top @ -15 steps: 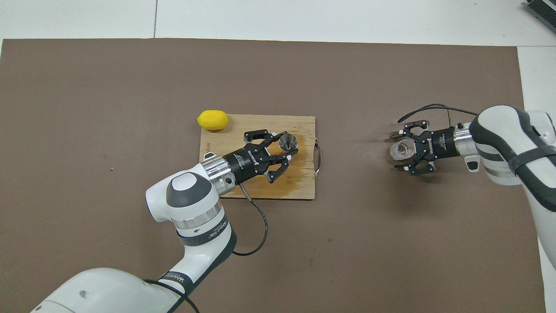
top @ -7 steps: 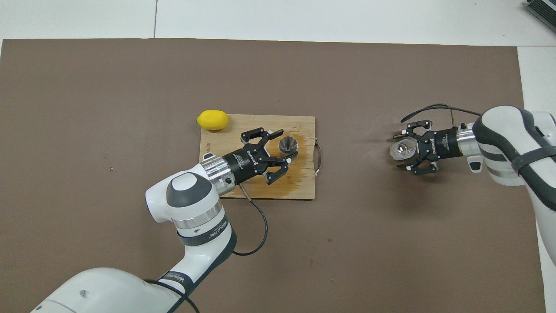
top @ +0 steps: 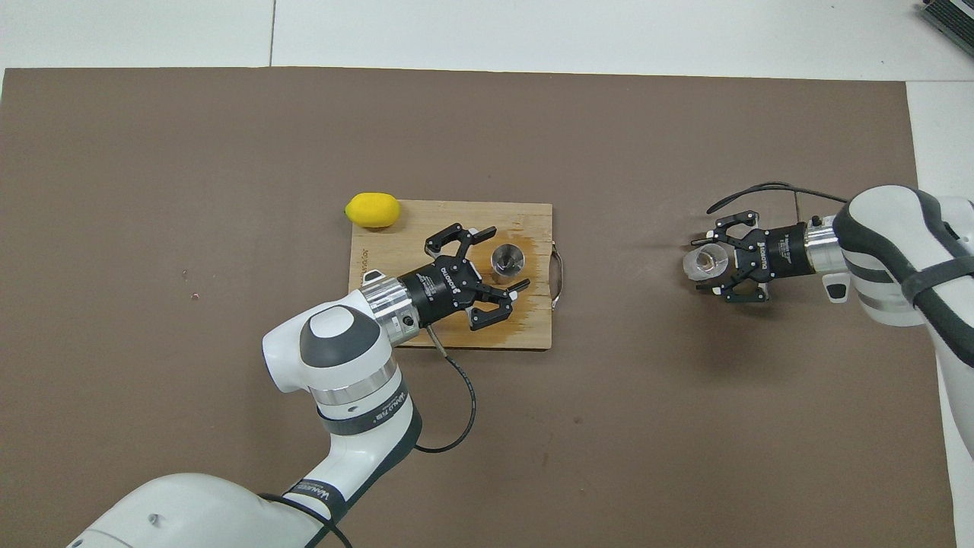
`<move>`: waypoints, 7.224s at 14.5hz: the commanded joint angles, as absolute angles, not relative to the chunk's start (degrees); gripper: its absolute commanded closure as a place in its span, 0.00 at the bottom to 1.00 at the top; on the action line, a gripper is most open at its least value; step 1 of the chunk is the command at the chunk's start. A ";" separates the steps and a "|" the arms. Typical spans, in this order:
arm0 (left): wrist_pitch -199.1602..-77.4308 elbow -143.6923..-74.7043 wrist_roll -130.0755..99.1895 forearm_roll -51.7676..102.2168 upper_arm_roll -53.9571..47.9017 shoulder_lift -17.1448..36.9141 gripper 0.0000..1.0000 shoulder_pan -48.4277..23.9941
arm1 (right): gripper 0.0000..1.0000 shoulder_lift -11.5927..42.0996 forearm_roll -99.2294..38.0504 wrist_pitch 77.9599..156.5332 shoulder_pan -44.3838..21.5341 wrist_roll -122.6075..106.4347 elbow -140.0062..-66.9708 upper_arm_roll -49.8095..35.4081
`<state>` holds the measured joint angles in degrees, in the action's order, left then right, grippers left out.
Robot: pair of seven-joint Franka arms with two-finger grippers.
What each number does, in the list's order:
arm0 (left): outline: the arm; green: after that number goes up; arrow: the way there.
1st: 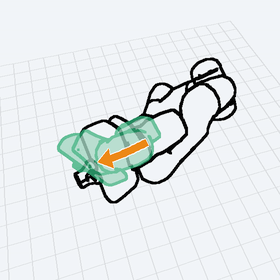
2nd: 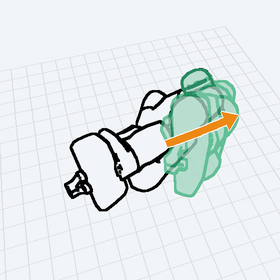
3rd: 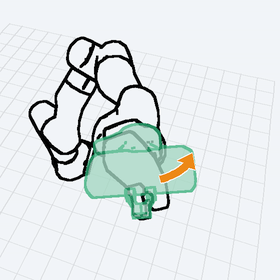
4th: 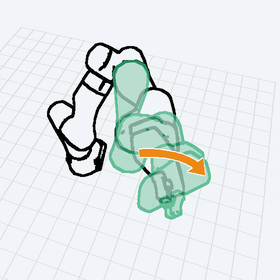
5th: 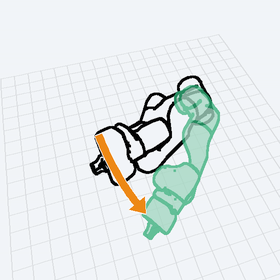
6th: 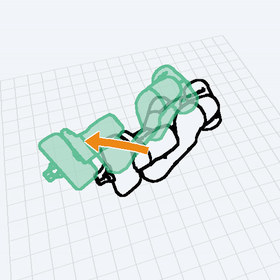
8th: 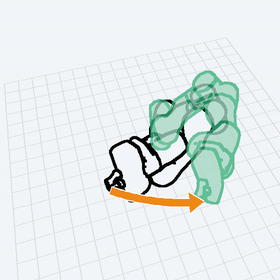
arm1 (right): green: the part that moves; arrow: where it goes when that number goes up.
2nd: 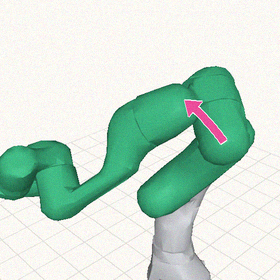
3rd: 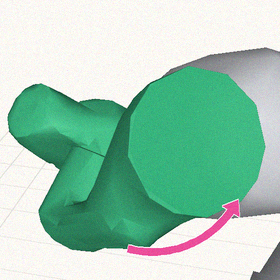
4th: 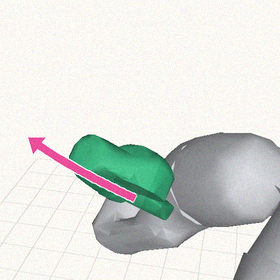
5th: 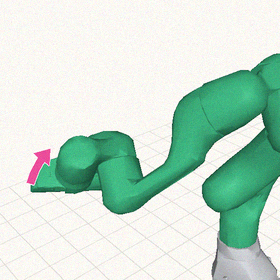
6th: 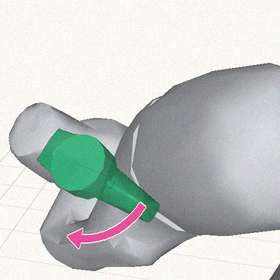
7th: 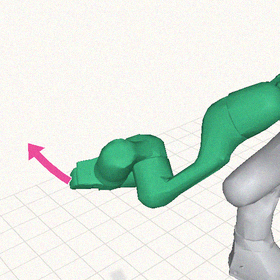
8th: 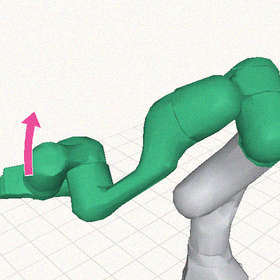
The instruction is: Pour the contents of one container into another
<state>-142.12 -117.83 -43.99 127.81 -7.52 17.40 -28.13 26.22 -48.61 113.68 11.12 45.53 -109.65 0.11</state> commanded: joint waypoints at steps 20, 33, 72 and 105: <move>-138.02 -113.47 -76.90 74.84 -5.36 5.45 0.00 -12.86 | 0.48 18.72 -30.50 118.65 -6.41 81.37 -99.94 -0.09; -121.55 -101.60 -69.37 30.08 -5.45 8.79 0.00 -0.52 | 0.57 19.07 -19.97 124.27 -21.69 94.55 -96.77 -0.09; -86.22 -92.72 0.70 1.85 -6.15 -4.57 0.00 3.25 | 0.64 17.05 14.06 125.77 -30.50 98.44 -99.58 -0.26; -89.30 -93.52 0.70 1.85 -6.06 -4.57 0.00 3.16 | 0.64 17.32 -27.48 122.08 -11.00 79.47 -99.75 -0.26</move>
